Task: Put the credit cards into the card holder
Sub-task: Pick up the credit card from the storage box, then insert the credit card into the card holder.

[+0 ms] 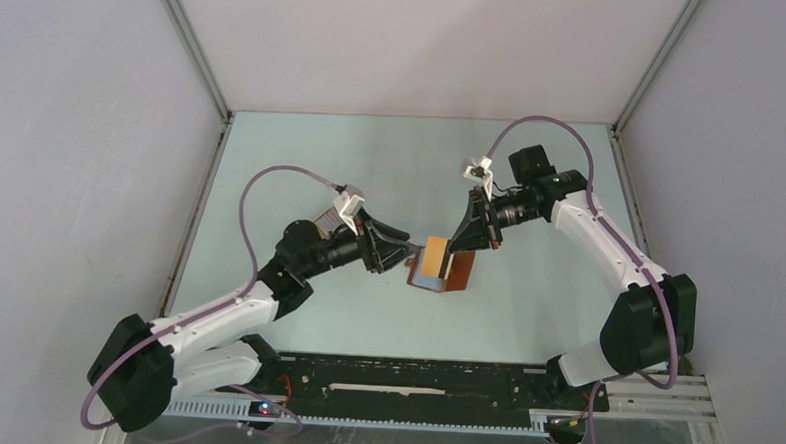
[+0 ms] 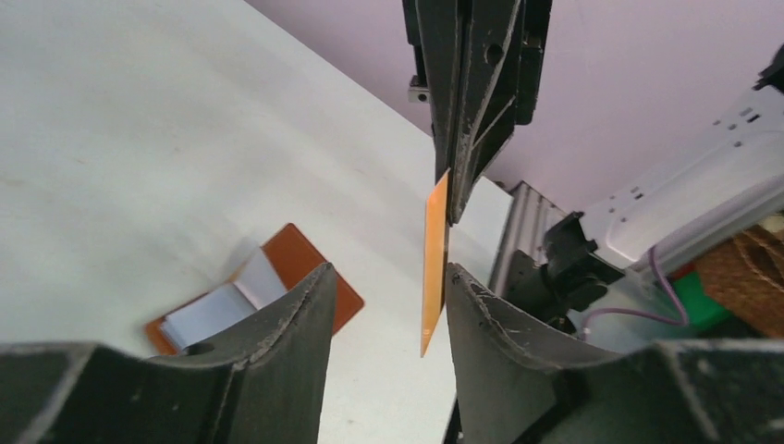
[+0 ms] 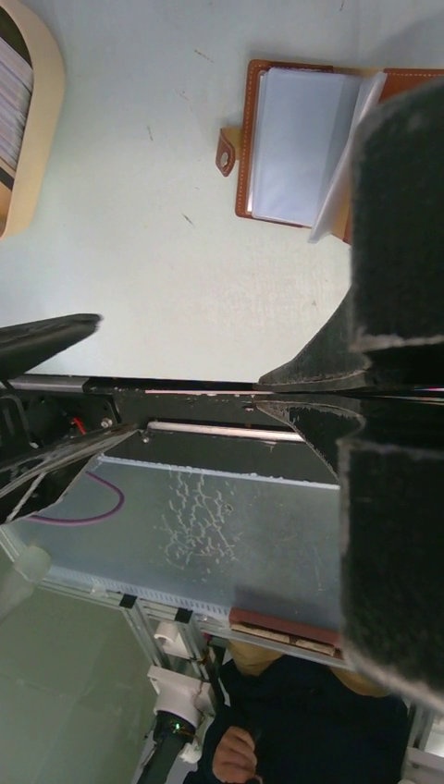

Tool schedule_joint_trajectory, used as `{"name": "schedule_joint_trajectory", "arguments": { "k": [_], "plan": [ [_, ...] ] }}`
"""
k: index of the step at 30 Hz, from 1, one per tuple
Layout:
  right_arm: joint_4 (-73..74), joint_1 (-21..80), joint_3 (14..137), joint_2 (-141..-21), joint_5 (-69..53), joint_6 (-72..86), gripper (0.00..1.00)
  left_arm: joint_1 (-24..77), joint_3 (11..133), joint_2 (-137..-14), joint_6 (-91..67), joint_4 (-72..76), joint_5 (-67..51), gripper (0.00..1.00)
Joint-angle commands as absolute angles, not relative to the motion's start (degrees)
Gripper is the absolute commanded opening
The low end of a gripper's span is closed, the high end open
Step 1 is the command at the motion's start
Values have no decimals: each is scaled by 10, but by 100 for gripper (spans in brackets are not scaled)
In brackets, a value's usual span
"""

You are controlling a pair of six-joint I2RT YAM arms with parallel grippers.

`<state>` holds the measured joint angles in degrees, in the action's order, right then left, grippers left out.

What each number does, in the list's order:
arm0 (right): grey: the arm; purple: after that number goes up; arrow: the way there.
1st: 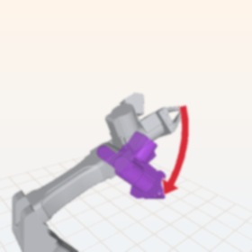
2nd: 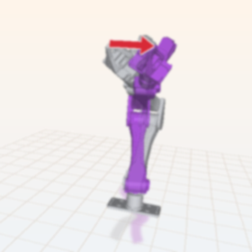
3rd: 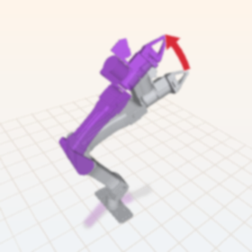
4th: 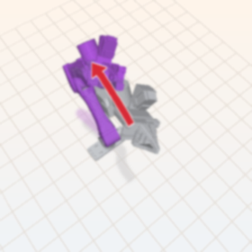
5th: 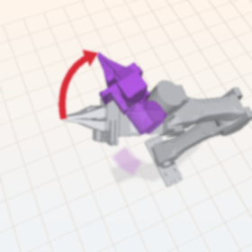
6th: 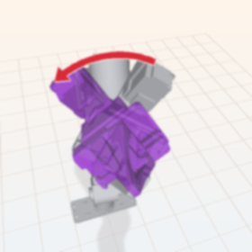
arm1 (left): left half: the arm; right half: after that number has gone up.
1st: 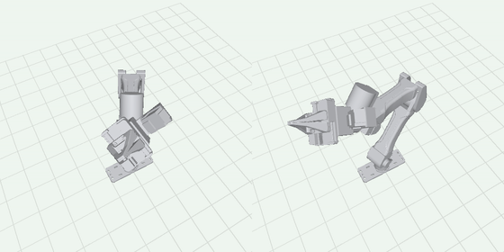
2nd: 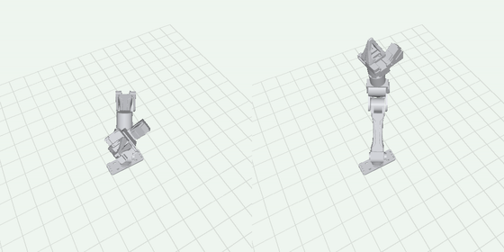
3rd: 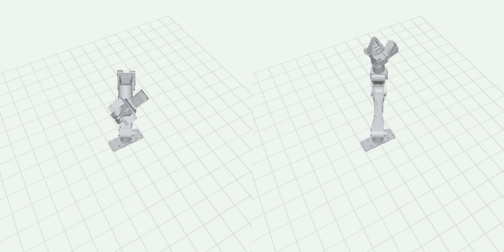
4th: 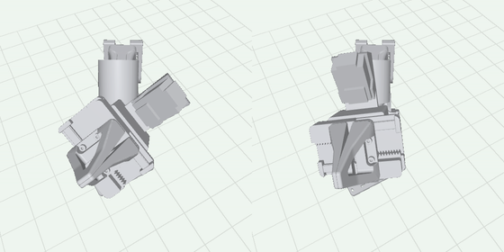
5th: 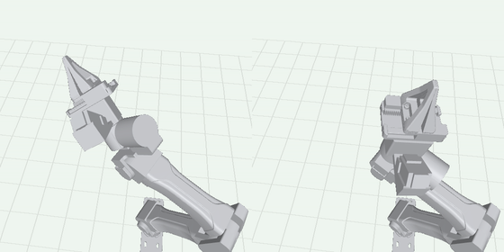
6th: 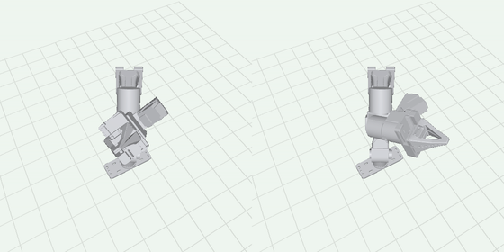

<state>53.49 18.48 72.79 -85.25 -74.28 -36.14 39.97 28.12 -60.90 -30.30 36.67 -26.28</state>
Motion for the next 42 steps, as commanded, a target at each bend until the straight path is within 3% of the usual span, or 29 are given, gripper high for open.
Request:
{"name": "schedule_joint_trajectory", "arguments": {
  "k": [1, 7, 14, 31, 36, 42],
  "plan": [
    [554, 194, 745, -849, -724, -396, 0, 401, 283, -551, -225, 271, -192, 53],
    [546, 202, 746, -849, -693, -392, 0, 397, 267, -492, -196, 226, -122, 61],
    [433, 221, 720, -854, -597, -253, 0, 396, 234, -457, -222, 211, -26, 74],
    [257, 276, 683, -898, -358, 42, 0, 395, 218, -525, -264, 222, -17, 66],
    [253, 296, 683, -914, -276, 66, 0, 394, 215, -542, -271, 232, -19, 61],
    [272, 297, 683, -924, -258, 52, 0, 395, 217, -562, -277, 240, -34, 55]
  ]
}}
